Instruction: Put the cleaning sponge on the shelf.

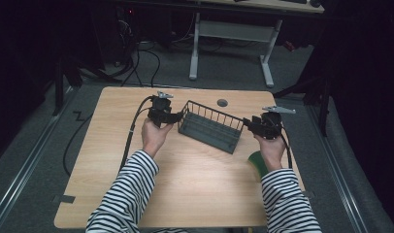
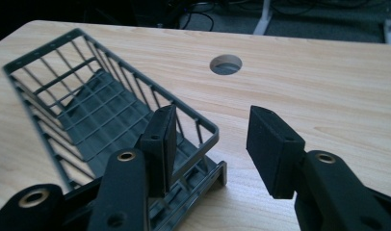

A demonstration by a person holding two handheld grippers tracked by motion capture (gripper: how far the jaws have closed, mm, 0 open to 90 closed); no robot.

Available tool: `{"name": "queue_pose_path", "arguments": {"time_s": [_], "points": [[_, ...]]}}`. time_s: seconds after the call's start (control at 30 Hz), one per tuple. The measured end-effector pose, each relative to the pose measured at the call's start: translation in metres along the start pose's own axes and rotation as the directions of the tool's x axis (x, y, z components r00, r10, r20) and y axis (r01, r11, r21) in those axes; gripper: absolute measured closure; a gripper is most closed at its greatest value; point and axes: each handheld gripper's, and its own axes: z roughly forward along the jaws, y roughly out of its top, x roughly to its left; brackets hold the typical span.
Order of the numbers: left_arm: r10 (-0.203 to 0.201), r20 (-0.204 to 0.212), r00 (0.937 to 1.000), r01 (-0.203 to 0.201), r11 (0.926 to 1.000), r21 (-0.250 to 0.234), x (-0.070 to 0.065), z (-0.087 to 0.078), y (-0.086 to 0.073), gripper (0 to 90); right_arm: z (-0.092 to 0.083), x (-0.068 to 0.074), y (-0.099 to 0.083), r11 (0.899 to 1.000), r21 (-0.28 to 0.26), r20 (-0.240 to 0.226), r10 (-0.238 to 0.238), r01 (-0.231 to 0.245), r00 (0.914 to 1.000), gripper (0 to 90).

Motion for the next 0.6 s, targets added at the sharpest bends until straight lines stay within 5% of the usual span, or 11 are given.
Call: {"name": "queue_pose_path", "arguments": {"time_s": [0.4, 0.6], "points": [[-0.035, 0.007, 0.9993, 0.035, 0.9993, 0.009, 0.003, 0.019, 0.001, 52.3, 0.023, -0.005, 0.003, 0.999, 0.043, 0.039, 0.017, -0.019, 0.9991, 56.0], [-0.035, 0.032, 0.9989, 0.035, 0.9994, 0.005, 0.002, 0.02, 0.001, 62.8, 0.03, -0.005, 0.003, 0.998, 0.061, 0.024, 0.015, -0.016, 0.9996, 61.4]]}}
